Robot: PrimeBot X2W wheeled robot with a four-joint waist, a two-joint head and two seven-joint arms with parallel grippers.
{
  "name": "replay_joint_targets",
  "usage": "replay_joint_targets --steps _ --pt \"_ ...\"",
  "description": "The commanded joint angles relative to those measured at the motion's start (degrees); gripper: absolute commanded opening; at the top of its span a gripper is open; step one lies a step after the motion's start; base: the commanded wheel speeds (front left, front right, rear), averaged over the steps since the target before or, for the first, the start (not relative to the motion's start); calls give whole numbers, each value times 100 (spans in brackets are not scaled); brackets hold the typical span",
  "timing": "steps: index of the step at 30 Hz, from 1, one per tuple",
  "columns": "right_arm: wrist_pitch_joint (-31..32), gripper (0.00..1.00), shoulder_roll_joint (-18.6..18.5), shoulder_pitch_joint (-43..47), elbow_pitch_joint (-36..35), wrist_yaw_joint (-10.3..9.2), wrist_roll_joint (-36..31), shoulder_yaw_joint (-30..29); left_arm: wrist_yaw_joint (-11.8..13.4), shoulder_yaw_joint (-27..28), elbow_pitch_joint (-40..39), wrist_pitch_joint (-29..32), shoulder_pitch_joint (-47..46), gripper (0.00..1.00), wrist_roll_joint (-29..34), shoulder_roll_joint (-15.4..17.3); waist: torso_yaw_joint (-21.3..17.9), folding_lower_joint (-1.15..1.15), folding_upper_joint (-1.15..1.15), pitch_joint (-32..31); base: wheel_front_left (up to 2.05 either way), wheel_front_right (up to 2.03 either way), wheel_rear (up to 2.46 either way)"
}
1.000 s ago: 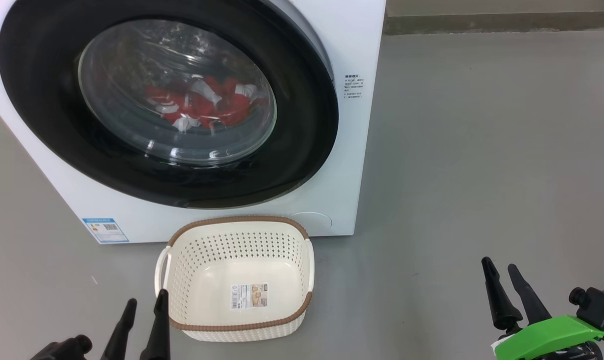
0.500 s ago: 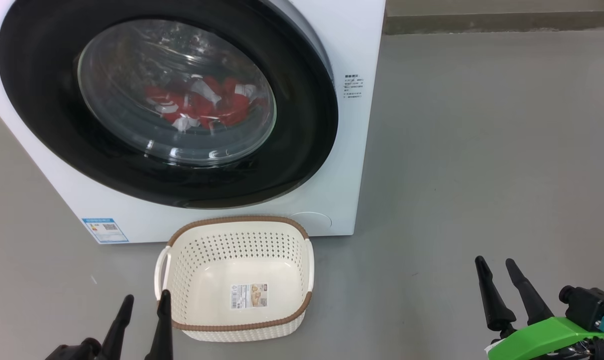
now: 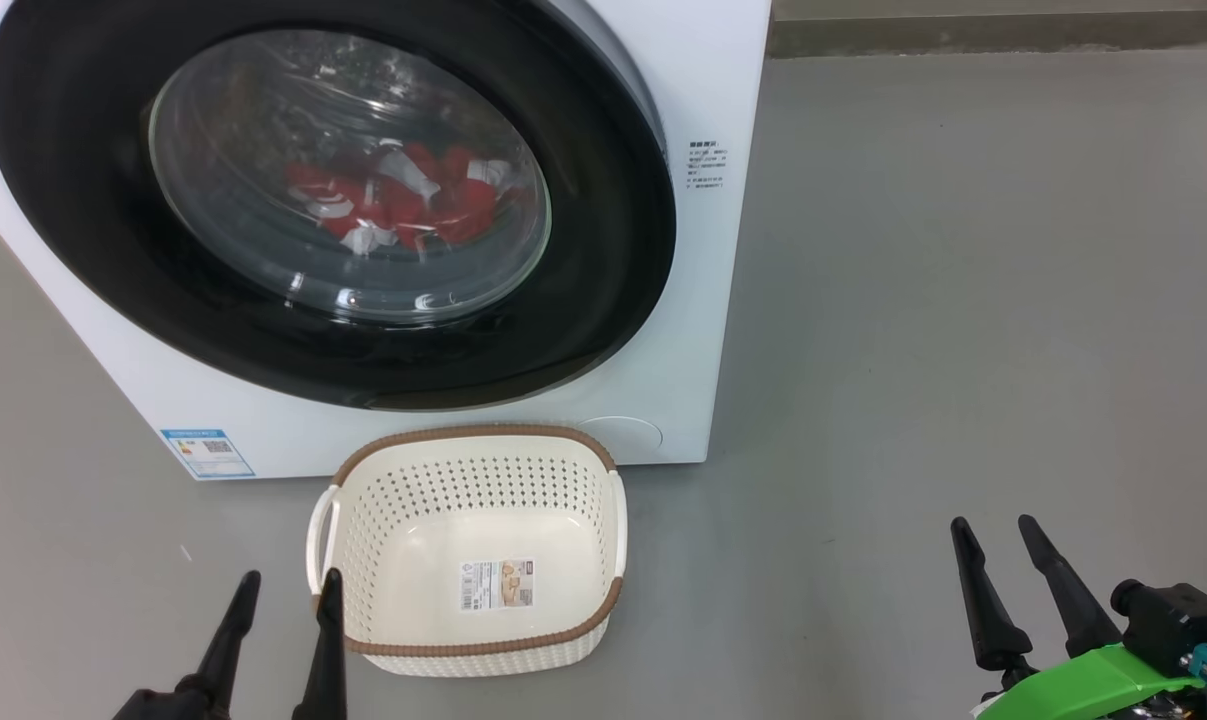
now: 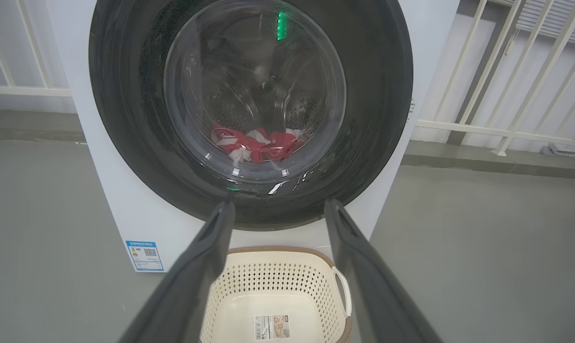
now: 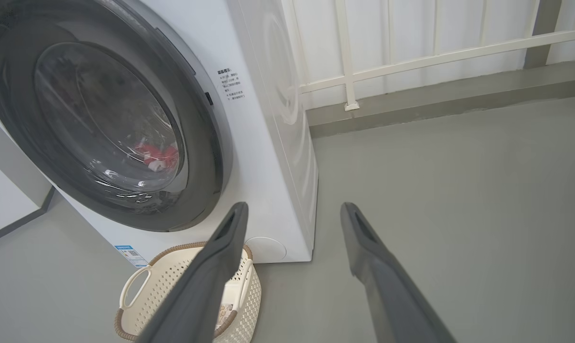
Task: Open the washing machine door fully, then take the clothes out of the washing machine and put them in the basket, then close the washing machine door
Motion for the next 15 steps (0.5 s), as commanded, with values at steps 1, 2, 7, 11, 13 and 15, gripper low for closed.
replay_joint_targets --steps 1,2,7,11,13,15 --pt "-89 100 -82 -64 -174 34 -163 68 15 195 -197 -96 -44 100 194 76 0 0 0 3 0 0 0" --pt "-106 100 -72 -54 -177 34 -221 58 7 209 -205 -113 -38 100 258 71 0 0 0 5 0 0 0" --pt "-188 100 -36 3 -185 36 -515 15 -39 270 -223 -196 13 100 588 39 -14 0 0 -11 0 0 0" --pt "-253 100 -16 54 -197 37 -750 -31 -91 330 -237 -263 43 100 828 -2 -25 0 0 -22 0 0 0" --pt "-285 100 -11 73 -204 38 -865 -62 -131 377 -228 -296 54 100 913 -36 -33 0 0 -27 0 0 0" --pt "-318 100 -7 91 -210 39 -972 -95 -182 438 -213 -330 63 100 984 -74 -40 0 0 -29 0 0 0"
